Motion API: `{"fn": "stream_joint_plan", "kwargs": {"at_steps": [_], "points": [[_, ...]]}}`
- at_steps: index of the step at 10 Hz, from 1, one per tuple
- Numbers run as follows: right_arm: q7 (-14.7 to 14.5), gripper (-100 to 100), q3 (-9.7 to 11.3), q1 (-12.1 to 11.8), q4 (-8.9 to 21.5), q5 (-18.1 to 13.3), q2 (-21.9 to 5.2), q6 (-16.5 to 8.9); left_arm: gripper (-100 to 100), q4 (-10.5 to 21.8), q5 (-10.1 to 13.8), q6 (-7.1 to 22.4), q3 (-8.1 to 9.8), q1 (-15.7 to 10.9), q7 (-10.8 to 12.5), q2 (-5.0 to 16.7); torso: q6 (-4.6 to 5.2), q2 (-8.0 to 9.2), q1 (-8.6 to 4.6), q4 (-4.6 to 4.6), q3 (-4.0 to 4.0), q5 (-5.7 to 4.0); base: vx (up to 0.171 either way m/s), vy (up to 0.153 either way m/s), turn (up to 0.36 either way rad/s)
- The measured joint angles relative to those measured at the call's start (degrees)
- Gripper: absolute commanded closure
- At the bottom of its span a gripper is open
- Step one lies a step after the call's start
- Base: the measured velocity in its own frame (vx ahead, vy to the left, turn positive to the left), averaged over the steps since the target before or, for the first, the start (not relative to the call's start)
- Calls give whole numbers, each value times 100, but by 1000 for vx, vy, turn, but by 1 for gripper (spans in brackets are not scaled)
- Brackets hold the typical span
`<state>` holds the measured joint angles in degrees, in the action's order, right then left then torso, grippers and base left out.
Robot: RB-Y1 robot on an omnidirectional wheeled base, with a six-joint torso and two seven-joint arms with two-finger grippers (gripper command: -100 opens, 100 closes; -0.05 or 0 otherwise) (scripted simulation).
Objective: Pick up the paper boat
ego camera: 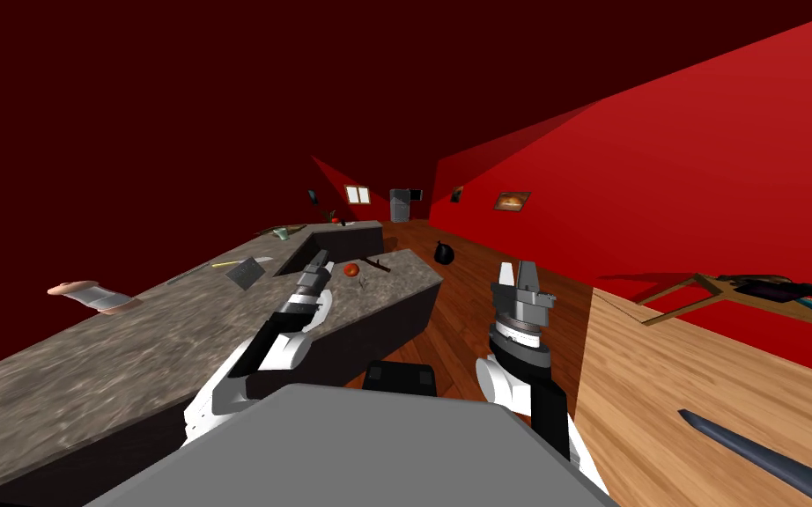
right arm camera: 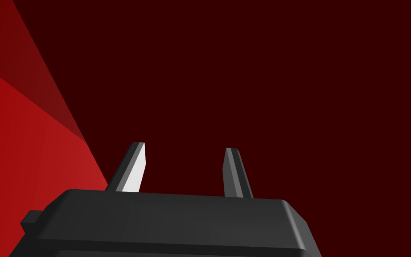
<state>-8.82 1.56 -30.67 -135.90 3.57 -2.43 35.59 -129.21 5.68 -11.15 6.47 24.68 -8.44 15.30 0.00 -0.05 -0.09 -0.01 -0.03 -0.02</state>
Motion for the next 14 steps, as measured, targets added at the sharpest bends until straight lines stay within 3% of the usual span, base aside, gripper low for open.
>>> {"fn": "stream_joint_plan", "kwargs": {"at_steps": [14], "points": [[0,0,0,0,0,0,0,0,-100,238,167,2161,458,-406,-317,620,-1,0,-2,0,0,-1,13,-28,-29]]}}
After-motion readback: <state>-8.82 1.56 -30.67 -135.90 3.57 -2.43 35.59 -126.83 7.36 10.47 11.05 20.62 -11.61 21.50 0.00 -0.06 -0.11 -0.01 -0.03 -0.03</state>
